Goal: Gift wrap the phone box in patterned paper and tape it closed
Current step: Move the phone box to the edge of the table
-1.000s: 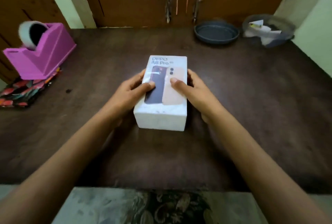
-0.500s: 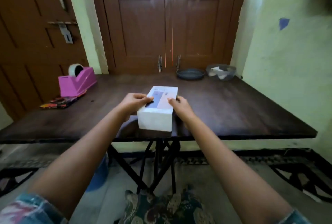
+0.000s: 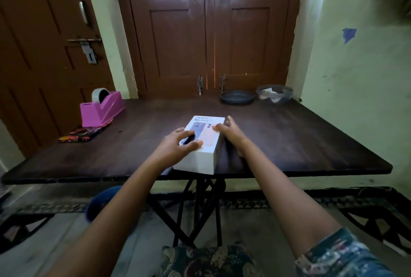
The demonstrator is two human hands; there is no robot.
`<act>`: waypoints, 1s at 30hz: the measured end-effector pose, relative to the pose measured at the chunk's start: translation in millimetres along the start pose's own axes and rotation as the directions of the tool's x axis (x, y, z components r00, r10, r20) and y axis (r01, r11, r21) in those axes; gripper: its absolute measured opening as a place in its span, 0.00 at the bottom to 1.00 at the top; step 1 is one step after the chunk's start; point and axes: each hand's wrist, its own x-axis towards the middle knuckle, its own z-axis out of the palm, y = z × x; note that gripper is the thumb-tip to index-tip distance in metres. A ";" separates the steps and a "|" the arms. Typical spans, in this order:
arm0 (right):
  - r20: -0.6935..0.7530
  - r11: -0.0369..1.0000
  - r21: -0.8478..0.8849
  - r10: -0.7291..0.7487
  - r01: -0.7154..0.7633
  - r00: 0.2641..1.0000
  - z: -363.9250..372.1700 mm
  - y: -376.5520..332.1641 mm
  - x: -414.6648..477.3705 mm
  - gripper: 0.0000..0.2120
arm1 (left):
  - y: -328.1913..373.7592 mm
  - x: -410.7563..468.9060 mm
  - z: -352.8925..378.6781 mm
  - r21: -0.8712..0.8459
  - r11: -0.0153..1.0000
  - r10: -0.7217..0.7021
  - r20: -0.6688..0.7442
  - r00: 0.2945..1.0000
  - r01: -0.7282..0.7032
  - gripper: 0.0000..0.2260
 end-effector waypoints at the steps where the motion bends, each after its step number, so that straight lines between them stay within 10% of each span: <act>1: 0.004 1.000 -0.001 -0.007 0.007 1.000 -1.1 0.7 3.1 0.38 | -2.2 2.2 -2.4 0.006 1.000 0.007 0.016 1.000 -0.007 0.23; 7: -0.127 0.997 -0.074 -0.028 0.019 0.992 -32.0 11.5 11.7 0.30 | -1.1 28.2 -3.8 -0.054 0.996 0.077 0.125 0.989 -0.071 0.17; 13: -0.436 0.945 -0.322 -0.088 -0.064 0.895 -91.4 20.9 -4.7 0.37 | 48.2 68.9 50.2 0.384 0.921 0.124 -0.145 0.982 -0.060 0.11; 22: -0.713 0.915 -0.389 -0.226 -0.106 0.664 -174.6 37.7 -66.9 0.37 | 117.5 72.5 115.2 0.121 0.901 0.380 0.241 0.893 -0.416 0.27; 30: -0.741 0.878 -0.460 -0.298 -0.132 0.601 -213.1 47.0 -93.6 0.35 | 138.2 86.9 148.6 0.085 0.843 0.492 0.275 0.826 -0.531 0.28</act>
